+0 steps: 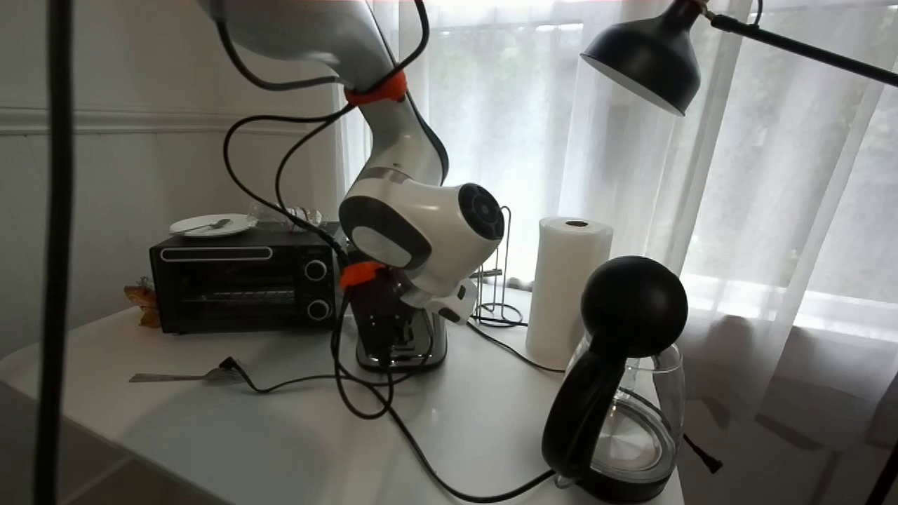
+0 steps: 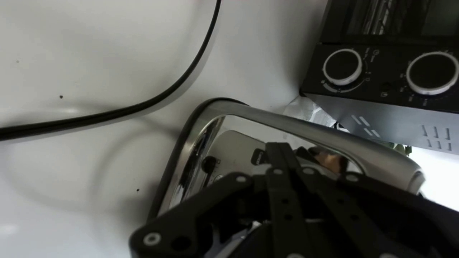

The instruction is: Press a button on the toaster.

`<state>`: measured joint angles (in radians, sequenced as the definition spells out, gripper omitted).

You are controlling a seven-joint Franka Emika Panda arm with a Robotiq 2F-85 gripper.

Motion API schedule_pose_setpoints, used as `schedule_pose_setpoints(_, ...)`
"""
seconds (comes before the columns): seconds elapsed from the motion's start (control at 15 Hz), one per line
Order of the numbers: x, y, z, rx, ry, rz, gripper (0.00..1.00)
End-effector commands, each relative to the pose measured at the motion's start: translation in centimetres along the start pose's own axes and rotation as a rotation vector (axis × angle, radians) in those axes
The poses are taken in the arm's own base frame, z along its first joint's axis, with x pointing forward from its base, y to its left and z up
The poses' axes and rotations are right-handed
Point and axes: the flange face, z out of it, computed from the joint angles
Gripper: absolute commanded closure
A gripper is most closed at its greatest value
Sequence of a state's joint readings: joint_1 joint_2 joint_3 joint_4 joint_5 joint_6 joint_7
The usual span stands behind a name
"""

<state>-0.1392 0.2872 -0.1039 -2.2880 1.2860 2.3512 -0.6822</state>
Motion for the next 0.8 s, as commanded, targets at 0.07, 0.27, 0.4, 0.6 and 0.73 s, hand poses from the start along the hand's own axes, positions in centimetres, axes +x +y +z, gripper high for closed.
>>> schedule_pose_setpoints(0.07, 0.2, -0.5, -0.6, -0.031, 0.008, 0.006, 0.97)
schedule_pose_setpoints(0.27, 0.1, -0.5, -1.4, -0.040, -0.003, 0.023, 0.98)
schedule_pose_setpoints(0.4, -0.1, -0.4, -2.2, -0.063, -0.013, 0.029, 0.98)
schedule_pose_setpoints(0.6, -0.4, -0.6, -3.5, -0.099, -0.061, 0.040, 0.97)
schedule_pose_setpoints(0.73, -0.6, -1.1, -4.3, -0.115, -0.084, 0.038, 0.97)
